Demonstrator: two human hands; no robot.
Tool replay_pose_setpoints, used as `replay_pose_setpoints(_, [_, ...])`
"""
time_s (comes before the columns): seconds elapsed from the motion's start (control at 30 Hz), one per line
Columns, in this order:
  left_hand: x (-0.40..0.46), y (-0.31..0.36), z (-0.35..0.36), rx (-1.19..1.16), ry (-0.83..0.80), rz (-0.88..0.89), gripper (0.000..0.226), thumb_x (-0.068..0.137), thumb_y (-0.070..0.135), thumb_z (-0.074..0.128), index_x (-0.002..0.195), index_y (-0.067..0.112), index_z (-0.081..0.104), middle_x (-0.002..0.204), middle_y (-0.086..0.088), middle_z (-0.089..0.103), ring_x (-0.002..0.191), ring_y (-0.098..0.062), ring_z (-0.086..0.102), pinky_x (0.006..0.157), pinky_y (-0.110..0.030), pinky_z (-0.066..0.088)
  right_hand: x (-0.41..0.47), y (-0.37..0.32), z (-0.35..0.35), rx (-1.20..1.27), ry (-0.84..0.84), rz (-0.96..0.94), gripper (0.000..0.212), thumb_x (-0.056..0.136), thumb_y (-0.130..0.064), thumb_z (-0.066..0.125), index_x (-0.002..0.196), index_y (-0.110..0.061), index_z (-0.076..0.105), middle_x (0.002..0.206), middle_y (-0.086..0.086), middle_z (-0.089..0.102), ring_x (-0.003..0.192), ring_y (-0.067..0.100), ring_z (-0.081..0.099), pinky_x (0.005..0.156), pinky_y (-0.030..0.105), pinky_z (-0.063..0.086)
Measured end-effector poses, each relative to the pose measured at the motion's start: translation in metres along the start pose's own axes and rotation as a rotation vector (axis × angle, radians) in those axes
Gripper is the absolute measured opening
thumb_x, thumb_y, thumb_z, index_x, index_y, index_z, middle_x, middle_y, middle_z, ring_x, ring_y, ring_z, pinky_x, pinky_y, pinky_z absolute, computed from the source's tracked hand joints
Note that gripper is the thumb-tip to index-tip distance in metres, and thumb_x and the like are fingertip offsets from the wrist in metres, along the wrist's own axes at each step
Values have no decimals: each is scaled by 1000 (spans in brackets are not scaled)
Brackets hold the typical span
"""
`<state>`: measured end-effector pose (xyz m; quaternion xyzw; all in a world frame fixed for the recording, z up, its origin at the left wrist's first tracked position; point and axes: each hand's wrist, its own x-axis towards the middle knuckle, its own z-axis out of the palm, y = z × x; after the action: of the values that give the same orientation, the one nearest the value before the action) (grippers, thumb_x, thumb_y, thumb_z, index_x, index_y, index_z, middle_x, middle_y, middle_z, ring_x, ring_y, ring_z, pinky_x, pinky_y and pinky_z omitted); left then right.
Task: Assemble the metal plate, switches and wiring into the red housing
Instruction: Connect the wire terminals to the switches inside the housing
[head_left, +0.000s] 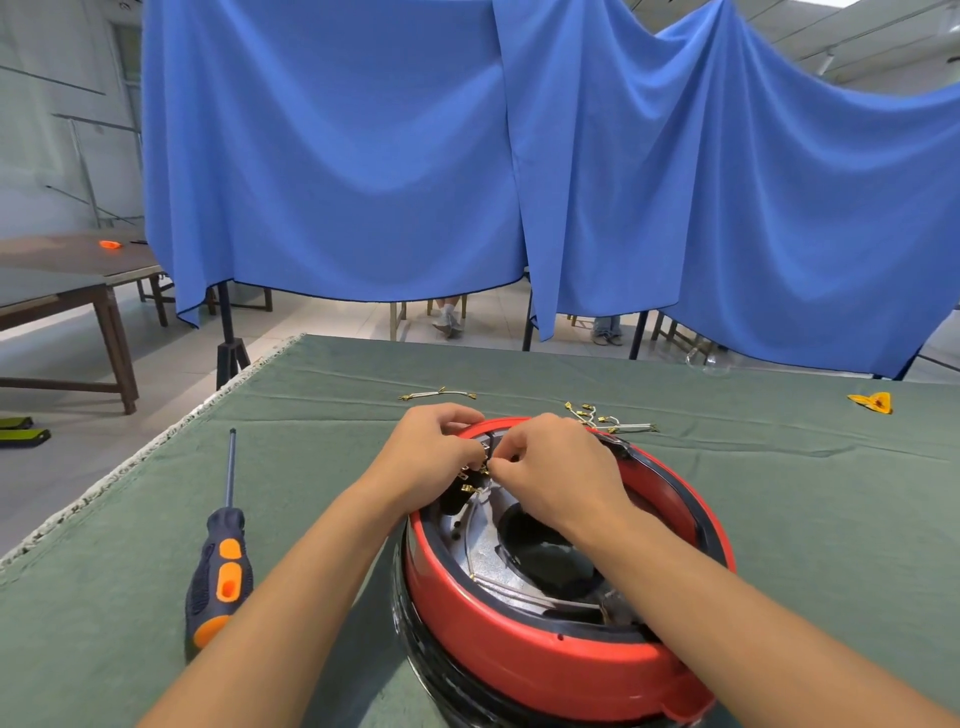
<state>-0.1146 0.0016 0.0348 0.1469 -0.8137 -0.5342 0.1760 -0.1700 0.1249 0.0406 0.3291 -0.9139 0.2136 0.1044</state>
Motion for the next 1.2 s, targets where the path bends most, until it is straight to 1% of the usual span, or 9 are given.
replay_pose_setpoints(0.1, [-1,1,0,-12,8,-12,35,78,-6,58,110,7,65,97,-12,69,61,-9,55,65,-23,46,1,2,2,-31,-53,7,18,84,-34,59,88,-25,74,68,-1,64,82,19,65,68,28,47])
replay_pose_setpoints(0.23, [-1,2,0,5,10,-6,32,77,-6,58,106,6,67,85,-6,67,62,-9,55,63,-22,45,1,1,3,-29,-90,-16,20,85,-43,61,88,-27,73,59,-3,55,83,18,65,65,27,42])
replay_pose_setpoints(0.33, [-1,3,0,26,13,1,31,77,-5,58,104,7,67,78,-2,64,60,-8,54,60,-21,43,2,-1,3,-29,-95,-14,18,84,-43,64,86,-27,73,68,-4,60,87,19,64,66,27,39])
replay_pose_setpoints(0.47, [-2,3,0,34,10,4,31,77,-5,59,104,7,67,76,-3,63,58,-9,52,61,-23,42,2,-1,2,-25,-98,1,10,83,-33,65,83,-27,73,83,-3,70,87,20,64,67,27,41])
replay_pose_setpoints(0.57, [-1,3,-1,38,6,4,31,77,-4,59,104,8,67,78,-3,64,59,-9,53,61,-23,42,2,-2,3,-9,-106,9,8,83,-27,66,83,-25,73,86,0,72,88,21,64,72,29,47])
replay_pose_setpoints(0.77, [0,2,-1,33,-1,1,29,78,-3,60,103,9,67,72,1,62,54,-6,52,56,-18,40,1,-3,2,-13,-83,-3,9,83,-23,65,84,-22,74,87,4,72,88,24,64,75,31,50])
replay_pose_setpoints(0.93, [0,2,-1,29,-4,-6,29,78,-3,60,103,8,68,74,-2,63,57,-9,52,61,-22,41,-1,-3,1,-33,-67,10,9,84,-23,65,84,-21,73,87,5,72,89,25,64,75,32,51])
replay_pose_setpoints(1.07, [0,1,0,27,1,-3,30,76,-5,59,102,7,68,69,1,62,51,-4,51,56,-18,40,-1,-4,3,-45,-57,29,12,83,-20,63,89,-17,72,90,6,70,90,28,63,72,32,50])
replay_pose_setpoints(1.2, [-1,1,0,23,3,-8,31,75,-5,59,101,9,69,73,-1,65,53,-5,53,58,-19,41,-1,-5,5,-37,-40,41,15,83,-20,62,92,-15,72,91,7,70,89,29,63,71,32,49])
